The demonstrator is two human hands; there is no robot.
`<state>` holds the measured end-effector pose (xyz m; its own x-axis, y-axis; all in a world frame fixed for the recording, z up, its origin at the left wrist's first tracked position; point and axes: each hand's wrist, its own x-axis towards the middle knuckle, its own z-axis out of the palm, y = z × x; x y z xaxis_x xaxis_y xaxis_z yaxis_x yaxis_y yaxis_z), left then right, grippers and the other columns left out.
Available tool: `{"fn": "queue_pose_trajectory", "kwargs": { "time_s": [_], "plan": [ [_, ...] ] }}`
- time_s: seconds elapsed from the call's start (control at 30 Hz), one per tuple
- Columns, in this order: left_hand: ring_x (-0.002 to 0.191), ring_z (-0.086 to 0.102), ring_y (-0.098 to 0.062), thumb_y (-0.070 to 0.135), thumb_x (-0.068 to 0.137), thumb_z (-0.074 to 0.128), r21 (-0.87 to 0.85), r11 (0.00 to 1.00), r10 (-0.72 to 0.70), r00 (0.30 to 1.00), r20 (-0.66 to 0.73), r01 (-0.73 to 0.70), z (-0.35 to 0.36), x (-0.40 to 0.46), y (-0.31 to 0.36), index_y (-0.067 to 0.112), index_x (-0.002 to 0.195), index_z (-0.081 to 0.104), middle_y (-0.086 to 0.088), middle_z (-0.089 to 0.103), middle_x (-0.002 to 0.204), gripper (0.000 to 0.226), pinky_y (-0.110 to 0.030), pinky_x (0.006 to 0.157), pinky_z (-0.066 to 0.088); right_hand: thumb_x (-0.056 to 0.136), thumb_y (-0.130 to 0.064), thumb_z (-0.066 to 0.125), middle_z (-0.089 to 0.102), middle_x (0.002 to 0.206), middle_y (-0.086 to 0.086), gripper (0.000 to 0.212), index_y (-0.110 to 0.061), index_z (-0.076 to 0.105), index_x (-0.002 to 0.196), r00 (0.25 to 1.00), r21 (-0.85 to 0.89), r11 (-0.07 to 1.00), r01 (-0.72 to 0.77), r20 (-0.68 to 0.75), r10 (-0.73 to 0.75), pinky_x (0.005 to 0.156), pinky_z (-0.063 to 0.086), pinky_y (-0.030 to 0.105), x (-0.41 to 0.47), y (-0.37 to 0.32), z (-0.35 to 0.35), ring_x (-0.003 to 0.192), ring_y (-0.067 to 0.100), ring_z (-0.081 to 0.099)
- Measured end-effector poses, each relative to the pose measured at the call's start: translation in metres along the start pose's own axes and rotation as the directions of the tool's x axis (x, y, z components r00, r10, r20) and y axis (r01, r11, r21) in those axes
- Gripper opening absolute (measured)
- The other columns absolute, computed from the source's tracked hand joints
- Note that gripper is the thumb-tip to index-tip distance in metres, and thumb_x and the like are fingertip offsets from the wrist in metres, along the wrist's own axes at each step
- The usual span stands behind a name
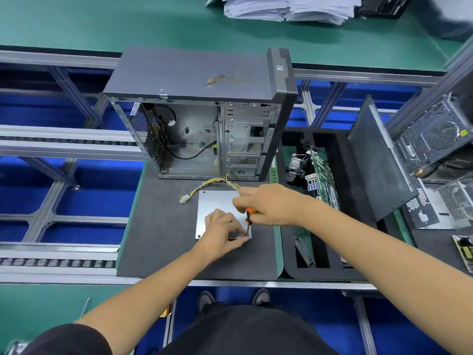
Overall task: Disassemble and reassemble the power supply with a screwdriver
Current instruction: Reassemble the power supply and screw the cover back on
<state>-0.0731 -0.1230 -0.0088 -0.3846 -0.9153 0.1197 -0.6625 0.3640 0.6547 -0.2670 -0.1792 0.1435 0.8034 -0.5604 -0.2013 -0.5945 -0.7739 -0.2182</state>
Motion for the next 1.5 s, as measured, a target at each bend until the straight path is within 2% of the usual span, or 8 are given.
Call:
{"fn": "queue_pose_trajectory", "kwargs": {
  "time_s": [0.17,0.3,0.5,0.63,0.87,1.17,1.4,1.5],
  "plan": [
    [0.096,0.038,-0.009,0.053,0.083,0.076,-0.017,1.000,-0.015,1.000,0.005,0.015,-0.002,-0.001,0.001,0.039,0.089,0.075,0.024,0.056,0.087,0.016,-0.021,0.095,0.019,0.083,-0.024,0.048,0.043,0.076,-0.003,0.011,-0.025,0.037,0.081,0.996,-0.107,0.994,0.025,0.085,-0.016,0.050,0.025,0.034,0.006,-0.002,-0.006,0.057,0.020,0.040],
    [0.097,0.038,-0.010,0.056,0.082,0.075,-0.012,0.999,-0.042,0.999,0.000,0.042,0.000,-0.001,0.003,0.038,0.086,0.077,0.025,0.054,0.086,0.019,-0.028,0.096,0.024,0.090,-0.029,0.045,0.046,0.065,0.001,0.012,-0.023,0.037,0.085,0.986,-0.120,0.985,-0.122,0.099,0.134,0.048,0.021,0.035,0.010,-0.006,-0.001,0.059,0.029,0.046],
    [0.102,0.040,-0.012,0.055,0.081,0.077,-0.040,0.997,-0.064,0.997,0.041,0.066,-0.003,0.002,0.003,0.035,0.081,0.074,0.021,0.063,0.089,0.020,-0.031,0.096,0.024,0.085,-0.027,0.053,0.047,0.098,-0.003,0.029,-0.031,0.033,0.106,0.992,-0.124,0.992,0.032,0.124,-0.017,0.046,0.023,0.032,0.008,-0.009,-0.011,0.051,0.020,0.042],
    [0.100,0.040,-0.013,0.051,0.082,0.078,-0.044,0.998,-0.043,0.998,0.041,0.045,-0.003,0.001,0.003,0.035,0.079,0.073,0.019,0.067,0.086,0.017,-0.029,0.092,0.024,0.088,-0.018,0.049,0.039,0.089,-0.002,0.024,-0.033,0.031,0.091,0.972,-0.135,0.980,0.149,0.204,-0.119,0.047,0.027,0.034,0.013,-0.011,-0.016,0.051,0.023,0.039],
    [0.097,0.036,-0.010,0.050,0.080,0.080,-0.046,0.999,-0.027,0.999,0.040,0.029,-0.003,0.000,0.002,0.039,0.089,0.075,0.030,0.053,0.086,0.015,-0.032,0.096,0.025,0.094,-0.032,0.044,0.039,0.066,0.002,0.015,-0.018,0.040,0.090,0.977,-0.165,0.979,-0.124,0.151,0.149,0.048,0.025,0.034,0.018,-0.010,-0.004,0.060,0.030,0.046],
    [0.099,0.036,-0.009,0.051,0.076,0.082,-0.062,0.995,-0.075,0.997,0.007,0.075,-0.001,-0.001,0.002,0.039,0.084,0.076,0.019,0.060,0.092,0.015,-0.030,0.097,0.027,0.088,-0.016,0.049,0.053,0.088,0.001,0.022,-0.027,0.032,0.095,0.967,-0.072,0.993,-0.088,0.234,0.103,0.060,0.046,0.041,0.015,-0.015,-0.008,0.074,0.031,0.055],
    [0.106,0.043,-0.013,0.047,0.075,0.082,-0.090,0.991,-0.093,0.995,0.039,0.096,-0.004,0.001,0.002,0.041,0.078,0.072,0.023,0.063,0.084,0.013,-0.027,0.098,0.023,0.089,-0.014,0.047,0.039,0.096,-0.001,0.035,-0.040,0.023,0.089,0.966,0.008,0.999,0.031,0.255,-0.032,0.057,0.042,0.043,0.015,-0.015,-0.013,0.059,0.021,0.043],
    [0.102,0.037,-0.004,0.050,0.076,0.082,-0.088,0.992,-0.086,0.996,0.030,0.088,-0.002,0.001,0.001,0.041,0.079,0.073,0.030,0.062,0.089,0.013,-0.025,0.097,0.023,0.091,-0.025,0.044,0.042,0.090,0.000,0.019,-0.035,0.028,0.089,0.965,-0.068,0.995,0.075,0.257,-0.055,0.058,0.043,0.041,0.018,-0.014,-0.013,0.058,0.017,0.039]
  ]
}}
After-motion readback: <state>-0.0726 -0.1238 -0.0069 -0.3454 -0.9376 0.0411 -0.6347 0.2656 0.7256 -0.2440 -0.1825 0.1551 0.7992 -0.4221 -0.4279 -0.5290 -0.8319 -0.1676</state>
